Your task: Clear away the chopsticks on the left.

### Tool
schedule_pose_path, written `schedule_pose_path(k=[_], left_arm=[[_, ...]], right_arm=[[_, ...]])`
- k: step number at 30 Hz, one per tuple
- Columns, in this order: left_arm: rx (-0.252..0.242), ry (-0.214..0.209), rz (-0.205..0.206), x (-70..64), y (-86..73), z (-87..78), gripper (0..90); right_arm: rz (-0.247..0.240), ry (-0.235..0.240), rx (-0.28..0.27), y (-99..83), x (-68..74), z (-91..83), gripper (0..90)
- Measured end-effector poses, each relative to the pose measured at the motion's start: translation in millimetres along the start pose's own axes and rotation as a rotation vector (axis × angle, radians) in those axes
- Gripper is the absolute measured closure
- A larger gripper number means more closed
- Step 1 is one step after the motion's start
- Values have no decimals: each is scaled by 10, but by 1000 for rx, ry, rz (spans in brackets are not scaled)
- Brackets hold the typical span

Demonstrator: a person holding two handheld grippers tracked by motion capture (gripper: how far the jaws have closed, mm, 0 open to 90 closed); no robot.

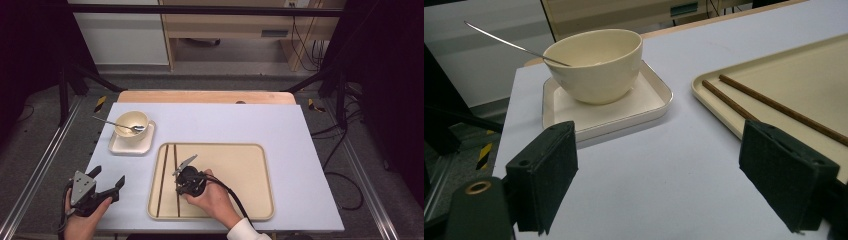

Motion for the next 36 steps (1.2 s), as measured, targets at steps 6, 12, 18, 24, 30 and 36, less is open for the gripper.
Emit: schedule_pose_path(k=[6,12,18,24,30,36], left_arm=[[-1,1,-2,1,1,-1,155],[-1,0,-2,3,1,-3,155],[-4,-2,-5,6,4,-6,155],[-4,-3,-5,8,6,-8,156],[-4,-4,-4,6,8,-8,157],[-6,-5,-3,8,9,-10,157]], right_arm=[[-2,5,7,85,-23,53,900],[-2,13,0,149,-15,104,900],[-2,14,0,202,-6,140,900],[-11,19,0,260,5,183,900],[-8,26,-7,320,32,229,900],[-21,26,-5,347,42,245,900]])
Point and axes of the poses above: each handheld gripper's, and its own axes: z roughly forward along the jaws, y roughly out of its top, x roughly to its left, the point moved 2 cm from there along z, roughly forward along the jaws, and after that the axes turned 13 degrees about -z, right-handed, at the moved point
